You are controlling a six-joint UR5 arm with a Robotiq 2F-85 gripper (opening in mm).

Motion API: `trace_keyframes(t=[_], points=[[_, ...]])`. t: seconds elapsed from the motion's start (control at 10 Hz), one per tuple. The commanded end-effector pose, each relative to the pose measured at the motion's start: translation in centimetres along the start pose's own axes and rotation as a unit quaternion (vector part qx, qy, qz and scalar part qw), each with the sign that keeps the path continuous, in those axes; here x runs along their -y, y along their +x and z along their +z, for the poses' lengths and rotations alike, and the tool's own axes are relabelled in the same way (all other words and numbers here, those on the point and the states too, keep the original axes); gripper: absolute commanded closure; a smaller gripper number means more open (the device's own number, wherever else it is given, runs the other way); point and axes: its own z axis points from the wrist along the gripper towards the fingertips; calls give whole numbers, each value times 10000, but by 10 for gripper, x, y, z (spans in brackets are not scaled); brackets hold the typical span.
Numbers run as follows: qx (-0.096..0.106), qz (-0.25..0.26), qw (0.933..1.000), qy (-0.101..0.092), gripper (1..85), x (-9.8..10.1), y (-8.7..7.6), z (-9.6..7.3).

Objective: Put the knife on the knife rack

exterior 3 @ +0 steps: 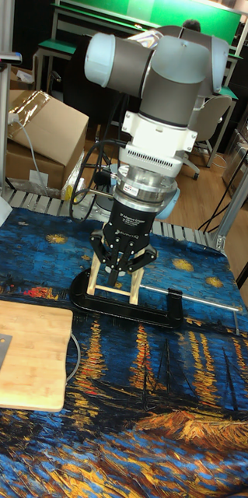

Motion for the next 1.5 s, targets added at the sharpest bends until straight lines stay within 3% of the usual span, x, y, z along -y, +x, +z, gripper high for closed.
trace_keyframes(t=[0.0,0.5,0.7,1.0,1.1,1.2,1.3,1.4], points=[[43,-60,9999,-68,847,0,-1,-1],[52,-168,9998,54,847,6,-2,-1],[0,-336,9982,499,847,29,0,-3],[-99,-234,9977,629,840,36,5,-3],[-207,-384,9973,594,780,34,11,-3],[-105,-567,9967,578,707,34,5,-3],[-3,-768,9949,649,687,37,-1,-3],[64,-861,9944,612,663,41,-14,12]])
